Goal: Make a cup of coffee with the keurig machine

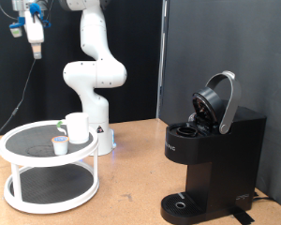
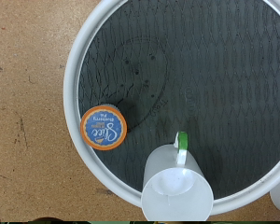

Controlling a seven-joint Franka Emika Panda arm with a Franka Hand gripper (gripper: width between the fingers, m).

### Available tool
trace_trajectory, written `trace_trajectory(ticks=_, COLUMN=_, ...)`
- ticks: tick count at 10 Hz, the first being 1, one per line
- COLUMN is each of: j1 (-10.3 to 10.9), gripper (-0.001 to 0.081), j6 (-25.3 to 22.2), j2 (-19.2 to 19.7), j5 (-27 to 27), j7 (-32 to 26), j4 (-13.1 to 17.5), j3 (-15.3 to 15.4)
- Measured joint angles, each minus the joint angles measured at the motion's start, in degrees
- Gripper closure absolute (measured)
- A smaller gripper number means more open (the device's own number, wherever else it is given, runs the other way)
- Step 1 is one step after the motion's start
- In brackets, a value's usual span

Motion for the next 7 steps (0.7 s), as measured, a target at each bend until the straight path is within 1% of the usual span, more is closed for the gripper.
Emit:
trace_trajectory(ticks=2, j1=0.1, gripper=0.0072, j6=0.0, j2=0.0, j5=0.6, j7=0.0, j4=-0.1, j3=0.0)
trace_trajectory(ticks=5, j1=1.0, gripper=0.0072, j6=-0.1, j2=0.8, j5=1.4, j7=0.2, j4=-0.7, j3=0.3)
trace_trajectory(ticks=7, j1=1.2, gripper=0.0072, j6=2.7, j2=2.5, j5=1.4, j7=1.4, j4=-2.2, j3=1.1)
